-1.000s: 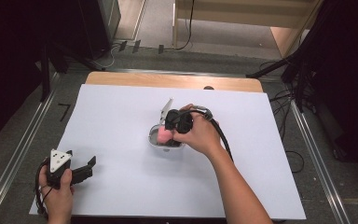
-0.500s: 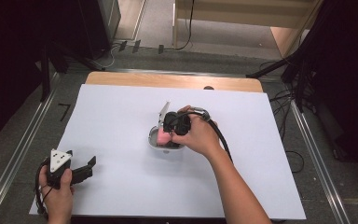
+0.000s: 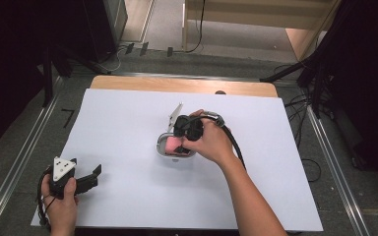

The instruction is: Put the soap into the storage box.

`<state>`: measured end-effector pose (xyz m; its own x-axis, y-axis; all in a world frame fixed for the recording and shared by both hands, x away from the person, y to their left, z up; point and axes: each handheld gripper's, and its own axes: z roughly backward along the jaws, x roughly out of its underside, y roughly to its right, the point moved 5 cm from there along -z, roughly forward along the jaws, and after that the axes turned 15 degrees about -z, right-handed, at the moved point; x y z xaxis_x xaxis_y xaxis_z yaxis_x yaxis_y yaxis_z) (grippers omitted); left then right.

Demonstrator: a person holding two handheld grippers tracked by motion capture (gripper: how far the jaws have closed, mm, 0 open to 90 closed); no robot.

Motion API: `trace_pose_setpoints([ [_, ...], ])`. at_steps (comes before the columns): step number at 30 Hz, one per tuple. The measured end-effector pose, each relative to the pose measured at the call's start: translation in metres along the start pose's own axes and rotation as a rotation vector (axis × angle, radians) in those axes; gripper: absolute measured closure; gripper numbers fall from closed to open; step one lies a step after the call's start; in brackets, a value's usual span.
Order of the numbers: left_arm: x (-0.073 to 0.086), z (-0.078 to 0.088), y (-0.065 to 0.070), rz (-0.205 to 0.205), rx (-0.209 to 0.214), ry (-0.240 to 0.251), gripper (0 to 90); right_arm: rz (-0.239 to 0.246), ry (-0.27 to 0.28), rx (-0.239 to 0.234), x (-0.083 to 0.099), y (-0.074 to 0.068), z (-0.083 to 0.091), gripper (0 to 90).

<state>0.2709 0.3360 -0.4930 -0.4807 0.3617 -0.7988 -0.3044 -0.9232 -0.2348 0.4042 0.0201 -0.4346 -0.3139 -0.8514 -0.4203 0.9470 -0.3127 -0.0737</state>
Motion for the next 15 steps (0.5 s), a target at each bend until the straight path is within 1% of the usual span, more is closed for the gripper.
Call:
trace_pose_setpoints([
  [1,0.000,0.000,0.000,0.000,0.000,0.000,13.5,0.000,0.006,-0.003,0.000,0.000,0.000,44.2],
  [8,0.000,0.000,0.000,0.002,0.002,0.001,13.5,-0.011,0.004,-0.003,0.003,0.002,0.003,44.1],
  [9,0.000,0.000,0.000,0.001,0.002,-0.001,13.5,-0.008,0.013,-0.001,0.003,0.003,0.004,44.5],
  [12,0.000,0.000,0.000,0.001,0.001,0.000,13.5,-0.020,0.030,0.000,0.003,0.003,0.008,44.0],
  [15,0.000,0.000,0.000,0.000,0.002,0.001,13.5,-0.021,0.029,-0.001,0.006,0.005,0.011,43.5],
])
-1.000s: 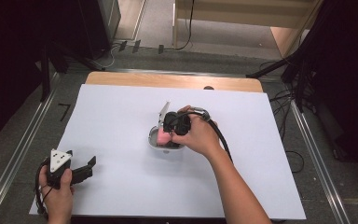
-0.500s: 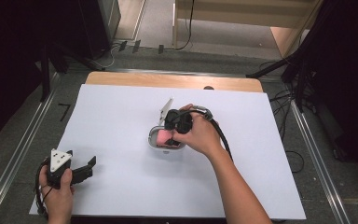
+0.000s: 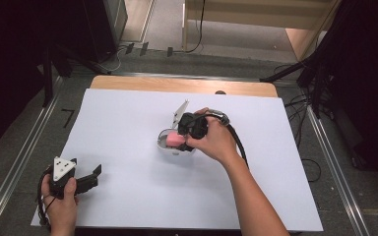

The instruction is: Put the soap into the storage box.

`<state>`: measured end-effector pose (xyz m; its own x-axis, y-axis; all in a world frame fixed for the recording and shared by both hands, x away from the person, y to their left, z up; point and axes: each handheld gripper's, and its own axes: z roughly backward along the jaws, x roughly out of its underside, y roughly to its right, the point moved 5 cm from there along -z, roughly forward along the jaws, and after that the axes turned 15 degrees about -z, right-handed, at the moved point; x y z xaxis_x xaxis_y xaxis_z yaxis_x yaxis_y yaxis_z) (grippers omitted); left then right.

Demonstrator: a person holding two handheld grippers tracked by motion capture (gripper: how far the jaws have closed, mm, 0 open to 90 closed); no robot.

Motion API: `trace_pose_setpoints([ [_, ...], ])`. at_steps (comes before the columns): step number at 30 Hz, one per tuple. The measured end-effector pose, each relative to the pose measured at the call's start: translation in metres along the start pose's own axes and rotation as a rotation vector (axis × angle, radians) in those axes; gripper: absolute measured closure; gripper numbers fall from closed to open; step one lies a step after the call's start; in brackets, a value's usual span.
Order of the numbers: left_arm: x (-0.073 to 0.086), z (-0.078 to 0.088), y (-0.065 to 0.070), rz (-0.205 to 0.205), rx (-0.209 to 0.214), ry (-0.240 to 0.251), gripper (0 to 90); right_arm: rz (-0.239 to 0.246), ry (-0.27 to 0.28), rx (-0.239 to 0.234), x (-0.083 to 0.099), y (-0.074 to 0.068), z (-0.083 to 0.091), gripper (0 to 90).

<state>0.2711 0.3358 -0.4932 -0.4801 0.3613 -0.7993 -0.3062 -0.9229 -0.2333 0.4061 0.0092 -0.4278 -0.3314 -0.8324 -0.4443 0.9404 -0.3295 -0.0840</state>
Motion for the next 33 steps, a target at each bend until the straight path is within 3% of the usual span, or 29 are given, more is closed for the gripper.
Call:
trace_pose_setpoints([
  [18,0.000,0.000,0.000,-0.005,0.000,-0.004,13.5,-0.064,0.000,0.002,0.032,0.010,0.013,41.4],
  [33,0.000,0.000,0.000,-0.007,-0.003,-0.002,13.5,-0.127,0.005,0.020,0.065,0.022,0.020,31.0],
])
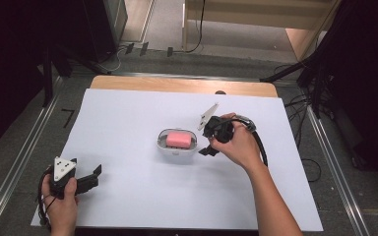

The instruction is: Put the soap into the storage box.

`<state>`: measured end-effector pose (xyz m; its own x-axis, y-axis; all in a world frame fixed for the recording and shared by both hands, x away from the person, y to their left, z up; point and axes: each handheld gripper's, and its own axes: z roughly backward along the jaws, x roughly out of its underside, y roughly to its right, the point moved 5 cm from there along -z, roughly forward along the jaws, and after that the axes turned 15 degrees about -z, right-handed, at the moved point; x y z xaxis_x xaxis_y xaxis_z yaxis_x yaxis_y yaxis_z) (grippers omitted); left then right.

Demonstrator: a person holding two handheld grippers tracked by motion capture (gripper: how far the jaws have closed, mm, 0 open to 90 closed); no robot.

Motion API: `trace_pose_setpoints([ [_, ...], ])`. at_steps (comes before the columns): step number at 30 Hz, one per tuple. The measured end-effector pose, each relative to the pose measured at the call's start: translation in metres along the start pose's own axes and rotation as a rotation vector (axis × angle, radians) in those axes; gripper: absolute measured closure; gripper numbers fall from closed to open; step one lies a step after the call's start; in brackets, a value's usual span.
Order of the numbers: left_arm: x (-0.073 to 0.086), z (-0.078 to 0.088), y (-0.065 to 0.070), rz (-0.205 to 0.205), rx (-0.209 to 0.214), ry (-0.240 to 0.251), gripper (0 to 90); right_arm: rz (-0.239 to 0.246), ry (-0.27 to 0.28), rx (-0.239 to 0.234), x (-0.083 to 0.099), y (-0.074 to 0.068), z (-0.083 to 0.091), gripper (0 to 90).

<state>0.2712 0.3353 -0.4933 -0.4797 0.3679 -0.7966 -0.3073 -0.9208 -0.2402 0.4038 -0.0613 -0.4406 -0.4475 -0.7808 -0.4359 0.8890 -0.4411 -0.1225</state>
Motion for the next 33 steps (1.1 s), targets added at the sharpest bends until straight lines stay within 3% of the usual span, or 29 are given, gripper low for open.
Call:
trace_pose_setpoints([
  [17,0.000,0.000,0.000,-0.002,-0.003,-0.002,13.5,-0.071,0.037,0.043,0.036,0.016,0.004,14.6],
  [33,0.000,0.000,0.000,-0.002,-0.003,-0.001,13.5,-0.153,0.076,0.071,0.078,0.031,0.013,10.7],
])
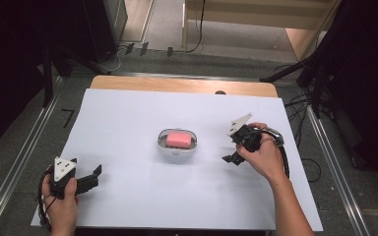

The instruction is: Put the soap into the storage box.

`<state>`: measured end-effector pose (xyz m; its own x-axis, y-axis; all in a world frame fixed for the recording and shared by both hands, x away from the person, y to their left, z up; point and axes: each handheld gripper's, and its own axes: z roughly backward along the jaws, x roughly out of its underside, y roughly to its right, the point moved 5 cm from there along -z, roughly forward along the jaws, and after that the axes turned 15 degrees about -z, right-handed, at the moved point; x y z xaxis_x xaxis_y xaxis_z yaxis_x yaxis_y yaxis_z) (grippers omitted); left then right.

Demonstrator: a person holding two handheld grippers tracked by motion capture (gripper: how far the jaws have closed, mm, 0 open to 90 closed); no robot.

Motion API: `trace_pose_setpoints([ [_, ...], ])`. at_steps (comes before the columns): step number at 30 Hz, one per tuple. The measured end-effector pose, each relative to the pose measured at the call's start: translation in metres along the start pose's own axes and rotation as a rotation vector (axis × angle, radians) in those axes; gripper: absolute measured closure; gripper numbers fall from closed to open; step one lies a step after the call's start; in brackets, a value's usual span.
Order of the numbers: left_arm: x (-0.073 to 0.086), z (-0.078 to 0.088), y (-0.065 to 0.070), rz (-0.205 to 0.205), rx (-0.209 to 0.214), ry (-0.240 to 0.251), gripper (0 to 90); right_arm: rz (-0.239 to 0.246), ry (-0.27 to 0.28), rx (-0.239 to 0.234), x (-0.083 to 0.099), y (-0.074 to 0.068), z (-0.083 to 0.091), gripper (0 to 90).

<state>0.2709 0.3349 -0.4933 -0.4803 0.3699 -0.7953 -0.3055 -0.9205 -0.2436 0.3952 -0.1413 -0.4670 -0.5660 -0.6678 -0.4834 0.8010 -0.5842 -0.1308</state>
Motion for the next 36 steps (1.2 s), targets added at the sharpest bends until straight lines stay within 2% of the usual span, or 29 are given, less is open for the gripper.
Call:
trace_pose_setpoints([
  [17,0.000,0.000,0.000,0.000,-0.004,0.001,13.5,-0.076,0.028,0.029,0.046,0.015,0.005,8.2],
  [22,0.000,0.000,0.000,-0.003,-0.004,0.000,13.5,-0.114,0.029,0.012,0.060,0.017,0.006,7.6],
  [36,0.000,0.000,0.001,-0.010,-0.003,0.000,13.6,-0.172,0.101,0.036,0.092,0.023,0.014,7.4],
])
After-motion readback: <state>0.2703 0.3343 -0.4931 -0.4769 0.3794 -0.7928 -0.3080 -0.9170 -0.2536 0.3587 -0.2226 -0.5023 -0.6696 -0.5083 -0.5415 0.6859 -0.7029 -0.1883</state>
